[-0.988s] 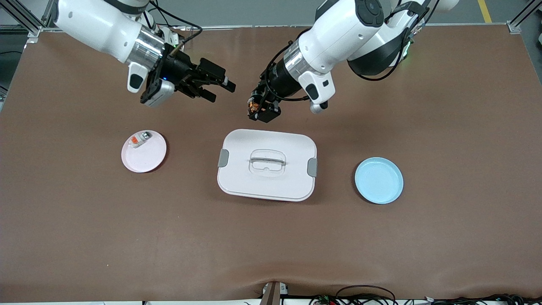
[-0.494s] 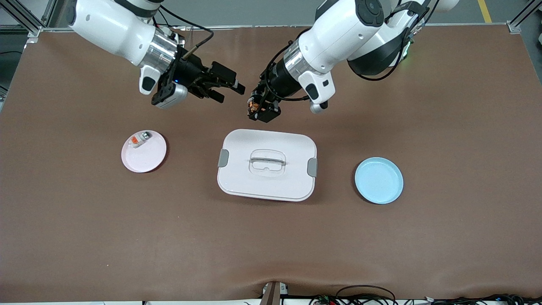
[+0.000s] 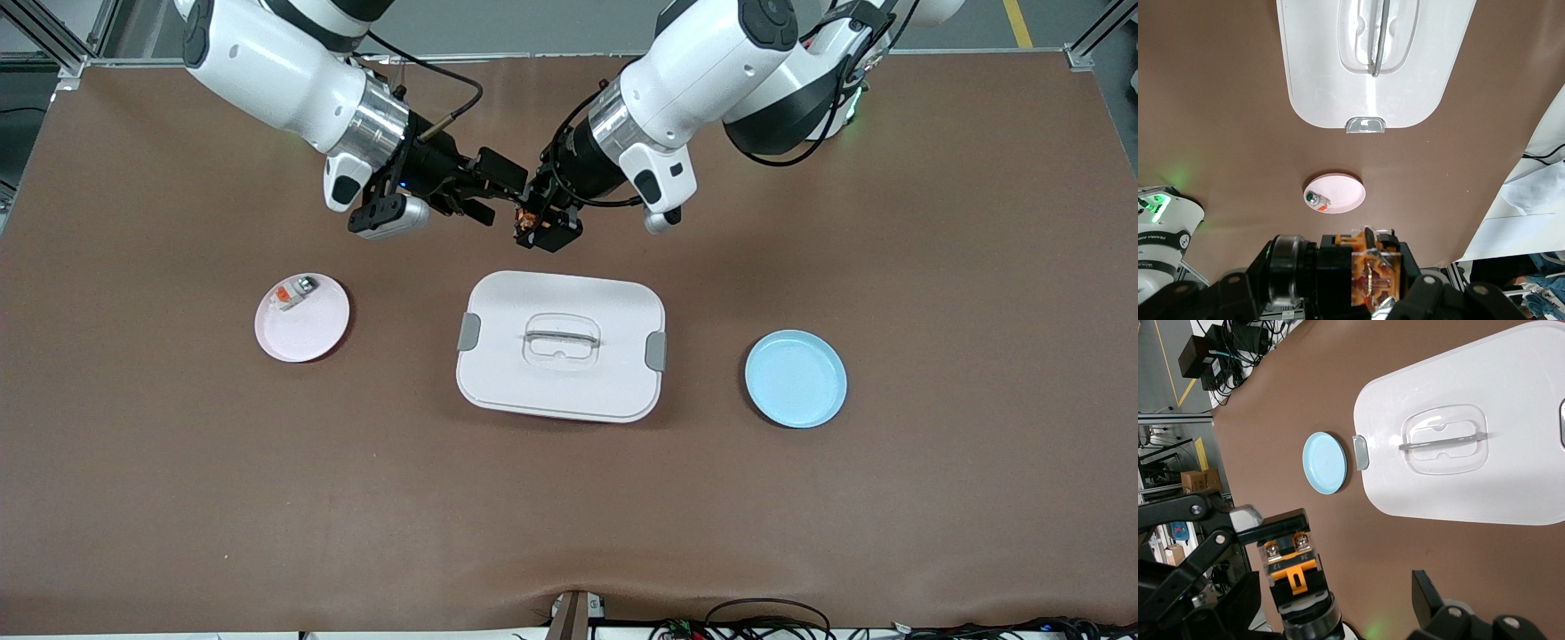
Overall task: Transfer orange switch to right arm and place
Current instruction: 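Close the right gripper on the switch held by the left gripper, then open the left gripper and pull it back from the switch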
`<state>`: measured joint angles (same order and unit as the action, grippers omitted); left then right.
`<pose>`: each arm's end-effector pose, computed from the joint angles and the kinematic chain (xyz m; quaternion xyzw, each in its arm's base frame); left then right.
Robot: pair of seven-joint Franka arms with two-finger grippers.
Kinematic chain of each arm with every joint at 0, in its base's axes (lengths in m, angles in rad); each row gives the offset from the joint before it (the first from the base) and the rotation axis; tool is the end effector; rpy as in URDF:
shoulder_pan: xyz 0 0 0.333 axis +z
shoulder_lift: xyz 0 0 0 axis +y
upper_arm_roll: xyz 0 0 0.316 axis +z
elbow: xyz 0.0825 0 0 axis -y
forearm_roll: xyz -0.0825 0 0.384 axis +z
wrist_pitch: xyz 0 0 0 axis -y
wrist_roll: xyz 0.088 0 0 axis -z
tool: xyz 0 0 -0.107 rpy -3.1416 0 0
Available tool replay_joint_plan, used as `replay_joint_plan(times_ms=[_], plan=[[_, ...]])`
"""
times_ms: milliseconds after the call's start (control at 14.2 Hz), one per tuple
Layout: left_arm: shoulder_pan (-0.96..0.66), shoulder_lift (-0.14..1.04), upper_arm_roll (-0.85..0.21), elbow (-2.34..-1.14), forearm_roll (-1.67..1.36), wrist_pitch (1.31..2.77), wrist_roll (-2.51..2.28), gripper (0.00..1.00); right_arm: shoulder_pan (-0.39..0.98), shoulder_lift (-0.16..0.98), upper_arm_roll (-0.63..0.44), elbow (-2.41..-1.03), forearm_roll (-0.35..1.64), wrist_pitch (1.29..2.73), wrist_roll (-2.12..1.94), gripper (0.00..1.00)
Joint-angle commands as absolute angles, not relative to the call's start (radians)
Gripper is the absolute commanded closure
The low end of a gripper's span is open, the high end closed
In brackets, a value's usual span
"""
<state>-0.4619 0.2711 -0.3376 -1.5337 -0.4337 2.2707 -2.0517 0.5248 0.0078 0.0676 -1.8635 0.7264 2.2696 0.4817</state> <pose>0.4870 -0.4757 0.5628 0.6953 0.6399 -0.1978 0.2606 0.4890 0.3492 0.5551 -0.9242 0.1193 0.0008 0.3627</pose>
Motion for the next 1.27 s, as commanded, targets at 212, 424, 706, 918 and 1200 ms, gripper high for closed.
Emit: replay_joint_plan(times_ms=[212, 424, 706, 918, 1200], plan=[[-0.465, 0.281, -0.336, -1.516, -0.413, 2.278, -2.077, 0.69, 0.545, 0.023, 0.063, -1.833, 0.710, 2.273, 0.543, 0.00], [-0.466, 0.281, -0.337, -1.517, -0.413, 2.278, -2.077, 0.69, 0.564, 0.038, 0.061, -1.822, 0.707, 2.286, 0.577, 0.04], [-0.469, 0.276, -0.336, -1.517, -0.414, 2.278, -2.083, 0.69, 0.574, 0.058, 0.063, -1.806, 0.649, 2.287, 0.574, 0.47], [-0.469, 0.276, -0.337, -1.519, -0.413, 2.278, -2.086, 0.69, 0.572, 0.064, 0.063, -1.787, 0.638, 2.277, 0.575, 1.00], [-0.469, 0.276, -0.337, -1.519, -0.413, 2.278, -2.085, 0.69, 0.572, 0.064, 0.063, -1.786, 0.640, 2.275, 0.589, 1.00]])
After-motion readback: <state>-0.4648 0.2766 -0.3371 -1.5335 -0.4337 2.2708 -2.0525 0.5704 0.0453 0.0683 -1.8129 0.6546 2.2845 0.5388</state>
